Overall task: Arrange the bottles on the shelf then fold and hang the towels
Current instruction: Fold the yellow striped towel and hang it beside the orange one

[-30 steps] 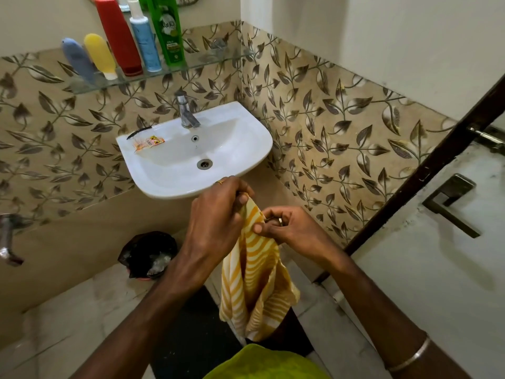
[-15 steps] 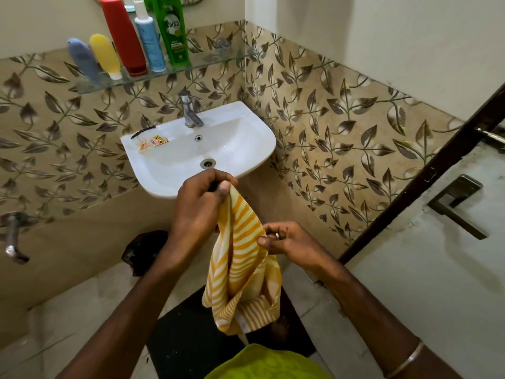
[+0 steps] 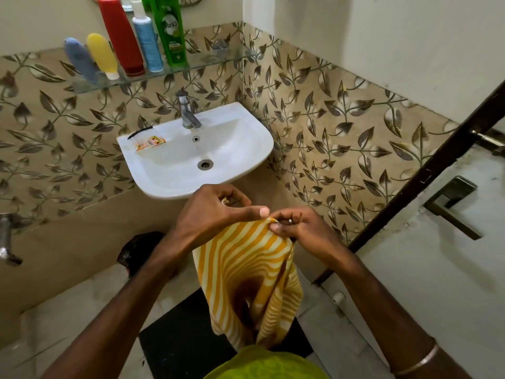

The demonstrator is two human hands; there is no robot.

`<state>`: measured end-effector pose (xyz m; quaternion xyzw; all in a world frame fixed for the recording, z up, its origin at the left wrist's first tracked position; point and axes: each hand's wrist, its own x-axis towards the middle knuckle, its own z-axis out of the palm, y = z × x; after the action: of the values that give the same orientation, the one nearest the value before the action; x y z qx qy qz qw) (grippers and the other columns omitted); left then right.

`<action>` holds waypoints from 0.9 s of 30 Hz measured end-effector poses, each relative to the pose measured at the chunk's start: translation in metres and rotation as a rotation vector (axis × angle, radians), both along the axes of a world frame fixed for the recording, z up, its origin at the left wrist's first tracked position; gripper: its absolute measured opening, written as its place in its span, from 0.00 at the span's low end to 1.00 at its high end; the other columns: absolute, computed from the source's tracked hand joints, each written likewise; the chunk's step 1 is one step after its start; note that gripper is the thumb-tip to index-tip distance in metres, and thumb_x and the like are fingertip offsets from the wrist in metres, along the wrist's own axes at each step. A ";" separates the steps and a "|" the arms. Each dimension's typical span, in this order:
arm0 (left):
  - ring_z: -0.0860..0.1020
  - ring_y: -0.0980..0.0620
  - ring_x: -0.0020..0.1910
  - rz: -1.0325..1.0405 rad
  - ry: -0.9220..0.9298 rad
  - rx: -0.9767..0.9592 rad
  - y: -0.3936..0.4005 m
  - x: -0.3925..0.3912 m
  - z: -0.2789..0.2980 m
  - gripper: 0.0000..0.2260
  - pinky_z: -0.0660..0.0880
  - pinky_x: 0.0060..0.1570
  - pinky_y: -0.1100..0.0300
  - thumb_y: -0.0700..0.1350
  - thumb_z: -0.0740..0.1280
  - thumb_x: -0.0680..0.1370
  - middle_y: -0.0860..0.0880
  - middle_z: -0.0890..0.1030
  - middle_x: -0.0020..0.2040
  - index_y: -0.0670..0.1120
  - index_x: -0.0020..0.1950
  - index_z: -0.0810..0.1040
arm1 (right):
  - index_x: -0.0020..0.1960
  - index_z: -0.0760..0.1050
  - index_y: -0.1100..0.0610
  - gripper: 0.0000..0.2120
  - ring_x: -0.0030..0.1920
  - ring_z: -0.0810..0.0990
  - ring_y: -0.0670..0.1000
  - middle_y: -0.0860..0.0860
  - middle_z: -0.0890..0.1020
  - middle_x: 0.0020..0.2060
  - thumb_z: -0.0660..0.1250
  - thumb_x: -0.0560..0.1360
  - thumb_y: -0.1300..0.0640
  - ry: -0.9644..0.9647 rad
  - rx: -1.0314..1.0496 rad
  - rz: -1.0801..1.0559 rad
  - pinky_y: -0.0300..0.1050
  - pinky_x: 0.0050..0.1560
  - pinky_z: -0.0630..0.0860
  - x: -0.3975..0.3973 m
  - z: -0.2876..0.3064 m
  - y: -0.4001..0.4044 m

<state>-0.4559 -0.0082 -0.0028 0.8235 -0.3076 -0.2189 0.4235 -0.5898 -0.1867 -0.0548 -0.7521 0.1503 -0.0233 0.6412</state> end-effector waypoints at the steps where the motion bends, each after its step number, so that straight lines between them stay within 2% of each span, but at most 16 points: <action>1: 0.82 0.57 0.45 -0.023 -0.026 0.039 0.001 0.002 -0.001 0.28 0.80 0.46 0.56 0.74 0.73 0.54 0.56 0.85 0.42 0.56 0.43 0.85 | 0.55 0.84 0.60 0.09 0.43 0.85 0.43 0.50 0.88 0.44 0.66 0.79 0.66 -0.005 -0.009 -0.005 0.33 0.41 0.77 -0.001 0.001 -0.002; 3: 0.81 0.60 0.46 -0.082 -0.073 0.087 0.002 0.004 -0.002 0.30 0.79 0.46 0.57 0.75 0.74 0.51 0.59 0.85 0.45 0.58 0.46 0.86 | 0.53 0.85 0.60 0.09 0.41 0.84 0.41 0.47 0.87 0.41 0.67 0.78 0.67 -0.001 -0.028 0.005 0.32 0.39 0.76 -0.001 0.003 -0.003; 5: 0.80 0.64 0.48 -0.152 -0.101 0.123 0.003 0.004 -0.003 0.28 0.79 0.49 0.58 0.72 0.76 0.53 0.62 0.85 0.47 0.60 0.48 0.86 | 0.51 0.85 0.58 0.09 0.41 0.84 0.42 0.47 0.86 0.40 0.67 0.78 0.67 -0.002 -0.043 0.009 0.34 0.41 0.77 -0.001 0.004 -0.002; 9: 0.83 0.61 0.42 -0.193 -0.132 0.020 0.002 -0.001 -0.003 0.11 0.81 0.45 0.51 0.55 0.80 0.66 0.58 0.86 0.42 0.55 0.46 0.88 | 0.52 0.85 0.55 0.09 0.46 0.85 0.44 0.48 0.87 0.44 0.67 0.79 0.64 0.008 -0.097 0.015 0.37 0.46 0.78 -0.003 0.001 -0.002; 11: 0.84 0.59 0.39 -0.182 -0.128 -0.047 0.000 -0.006 -0.002 0.07 0.82 0.43 0.50 0.51 0.78 0.69 0.56 0.87 0.40 0.52 0.45 0.88 | 0.53 0.84 0.54 0.09 0.49 0.85 0.45 0.49 0.87 0.47 0.67 0.79 0.64 -0.004 -0.101 0.011 0.38 0.49 0.80 -0.004 -0.003 0.001; 15: 0.84 0.55 0.40 -0.180 -0.183 -0.051 -0.004 -0.013 -0.001 0.06 0.80 0.42 0.48 0.50 0.77 0.71 0.52 0.86 0.40 0.50 0.45 0.88 | 0.56 0.83 0.51 0.12 0.54 0.85 0.47 0.48 0.87 0.51 0.68 0.78 0.65 -0.023 -0.121 -0.026 0.48 0.57 0.82 -0.002 -0.019 0.007; 18: 0.83 0.59 0.40 -0.178 -0.209 -0.079 -0.005 -0.015 0.002 0.06 0.81 0.43 0.51 0.49 0.77 0.72 0.54 0.87 0.41 0.49 0.45 0.88 | 0.56 0.83 0.50 0.12 0.55 0.85 0.50 0.49 0.87 0.51 0.68 0.78 0.64 0.016 -0.100 -0.054 0.58 0.59 0.81 -0.001 -0.034 0.007; 20: 0.83 0.60 0.40 -0.176 -0.225 -0.082 -0.005 -0.013 0.003 0.06 0.81 0.42 0.52 0.49 0.77 0.71 0.55 0.87 0.41 0.49 0.46 0.88 | 0.56 0.83 0.52 0.10 0.55 0.85 0.53 0.52 0.87 0.51 0.67 0.79 0.63 0.030 -0.077 -0.061 0.61 0.59 0.80 -0.001 -0.041 0.007; 23: 0.83 0.62 0.40 -0.153 -0.231 -0.077 -0.002 -0.009 0.004 0.05 0.82 0.43 0.52 0.48 0.78 0.71 0.56 0.87 0.41 0.50 0.45 0.88 | 0.56 0.83 0.56 0.08 0.55 0.85 0.55 0.54 0.86 0.51 0.68 0.80 0.60 0.036 -0.041 -0.064 0.62 0.60 0.79 -0.001 -0.046 0.004; 27: 0.83 0.63 0.40 -0.080 -0.226 -0.083 0.004 -0.003 0.006 0.04 0.82 0.44 0.56 0.48 0.78 0.70 0.57 0.86 0.39 0.52 0.44 0.88 | 0.55 0.83 0.60 0.08 0.54 0.85 0.57 0.57 0.86 0.51 0.70 0.78 0.58 0.029 -0.027 -0.056 0.57 0.58 0.81 -0.001 -0.046 0.001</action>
<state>-0.4590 -0.0042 0.0029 0.8116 -0.3949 -0.1287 0.4109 -0.5910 -0.1856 -0.1005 -0.7565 0.1799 -0.0324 0.6279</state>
